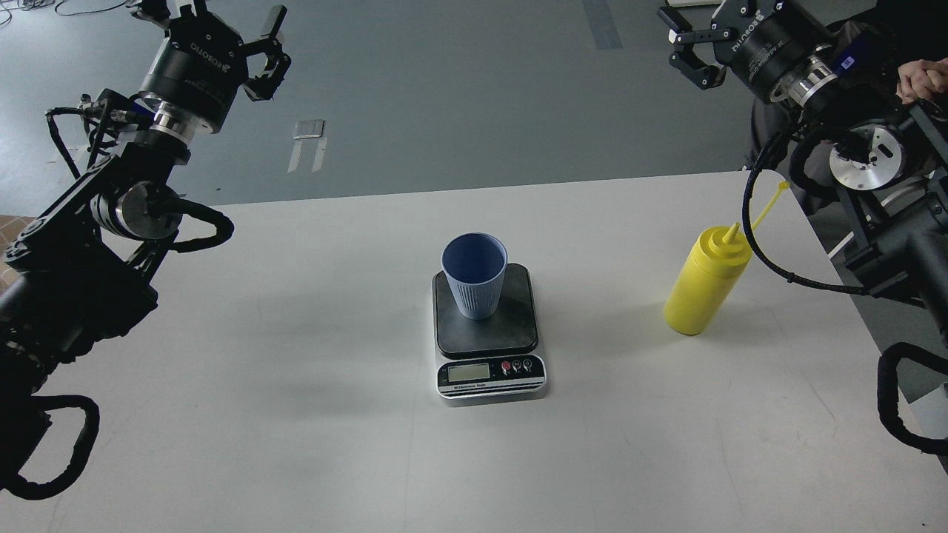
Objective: Pour seasoning into cup on scale with both arms
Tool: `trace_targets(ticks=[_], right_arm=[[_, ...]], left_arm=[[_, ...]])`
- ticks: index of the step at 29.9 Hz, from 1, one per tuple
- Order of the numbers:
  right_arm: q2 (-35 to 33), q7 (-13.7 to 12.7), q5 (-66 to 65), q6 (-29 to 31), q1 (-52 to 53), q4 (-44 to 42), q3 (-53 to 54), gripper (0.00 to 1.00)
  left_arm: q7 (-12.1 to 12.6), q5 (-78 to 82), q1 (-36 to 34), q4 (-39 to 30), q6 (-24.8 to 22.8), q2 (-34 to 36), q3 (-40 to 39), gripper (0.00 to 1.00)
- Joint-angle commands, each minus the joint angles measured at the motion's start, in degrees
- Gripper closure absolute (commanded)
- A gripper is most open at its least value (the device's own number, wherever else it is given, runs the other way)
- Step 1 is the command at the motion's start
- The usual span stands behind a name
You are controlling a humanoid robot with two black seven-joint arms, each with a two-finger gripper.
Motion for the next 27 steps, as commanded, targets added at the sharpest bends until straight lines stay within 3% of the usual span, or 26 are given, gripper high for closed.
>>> trace_targets(ticks=[1, 27], right_arm=[[-0.37, -0.42, -0.16, 0.54, 0.18, -0.90, -0.09, 0.00], [-1.07, 0.46, 0.45, 0.54, -1.66, -0.20, 1.14, 0.00]], left_arm=[[0.57, 0.16, 0.00, -0.01, 0.00, 0.08, 0.21, 0.02], [0.57, -0.10, 0.44, 1.13, 0.00, -1.94, -1.47, 0.02]])
